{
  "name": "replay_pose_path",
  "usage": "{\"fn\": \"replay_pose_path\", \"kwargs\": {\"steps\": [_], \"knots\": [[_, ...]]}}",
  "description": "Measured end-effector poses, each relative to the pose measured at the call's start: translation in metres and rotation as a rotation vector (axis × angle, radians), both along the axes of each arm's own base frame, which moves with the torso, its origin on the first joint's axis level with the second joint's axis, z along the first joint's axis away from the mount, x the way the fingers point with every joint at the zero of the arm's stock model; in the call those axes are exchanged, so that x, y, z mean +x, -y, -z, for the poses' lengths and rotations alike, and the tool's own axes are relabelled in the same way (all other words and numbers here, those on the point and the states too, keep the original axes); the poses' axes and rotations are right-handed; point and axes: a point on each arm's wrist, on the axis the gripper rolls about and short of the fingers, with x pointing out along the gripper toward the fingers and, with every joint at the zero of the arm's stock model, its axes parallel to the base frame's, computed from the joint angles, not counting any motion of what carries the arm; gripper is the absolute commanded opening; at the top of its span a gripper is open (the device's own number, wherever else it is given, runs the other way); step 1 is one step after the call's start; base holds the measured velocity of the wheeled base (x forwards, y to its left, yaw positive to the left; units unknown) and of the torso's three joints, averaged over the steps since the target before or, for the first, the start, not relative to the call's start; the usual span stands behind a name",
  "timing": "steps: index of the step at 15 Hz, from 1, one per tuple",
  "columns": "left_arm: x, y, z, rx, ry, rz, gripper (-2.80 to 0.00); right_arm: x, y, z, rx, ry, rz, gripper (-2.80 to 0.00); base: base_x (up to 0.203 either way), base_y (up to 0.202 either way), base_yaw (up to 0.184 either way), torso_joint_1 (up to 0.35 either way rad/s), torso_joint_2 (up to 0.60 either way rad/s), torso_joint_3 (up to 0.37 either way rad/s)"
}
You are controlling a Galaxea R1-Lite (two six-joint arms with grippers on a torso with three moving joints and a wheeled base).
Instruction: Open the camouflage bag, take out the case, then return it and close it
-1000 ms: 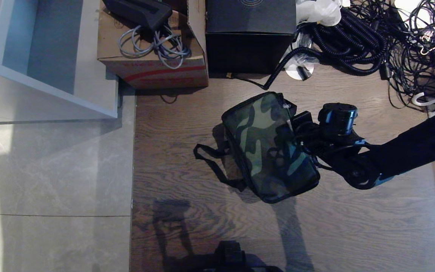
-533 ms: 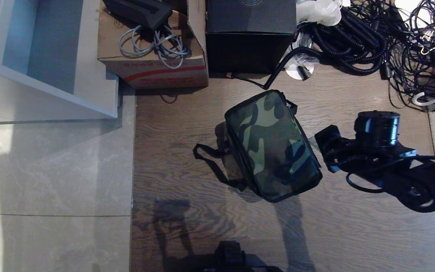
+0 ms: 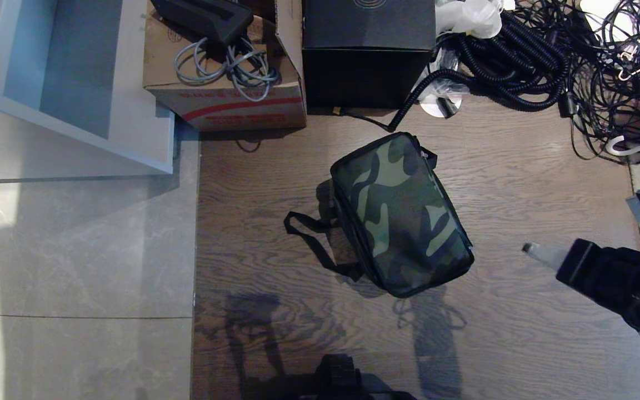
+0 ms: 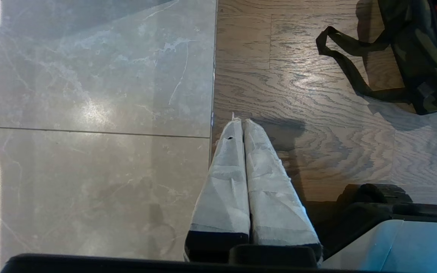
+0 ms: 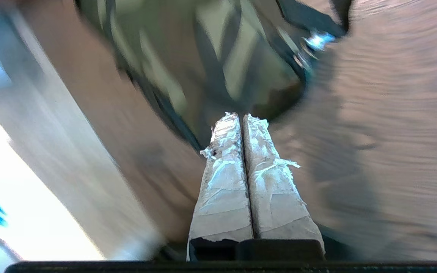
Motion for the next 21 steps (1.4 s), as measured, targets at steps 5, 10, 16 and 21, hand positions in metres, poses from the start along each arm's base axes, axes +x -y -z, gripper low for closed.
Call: {"fn": "replay_pose_path", "kwargs": {"steps": [5,10,16,21], "knots": [[0.0,0.0,0.0,0.0,0.0,0.0,-2.8,-0.093,0.022,0.006,-0.227,0.011,-0.069,-2.8,0.0,0.0,0.0,0.0,0.0,0.0],[0.0,0.0,0.0,0.0,0.0,0.0,-2.8,-0.16,0.038,0.064,-0.452,0.118,-0.045,-2.8,0.0,0.0,0.0,0.0,0.0,0.0],[0.0,0.0,0.0,0.0,0.0,0.0,-2.8,-0.173,0.042,0.078,-0.531,0.183,0.101,-2.8,0.0,0.0,0.0,0.0,0.0,0.0],[0.0,0.0,0.0,0.0,0.0,0.0,-2.8,-0.19,0.042,0.08,-0.517,0.354,0.215,-2.8,0.0,0.0,0.0,0.0,0.0,0.0]]}}
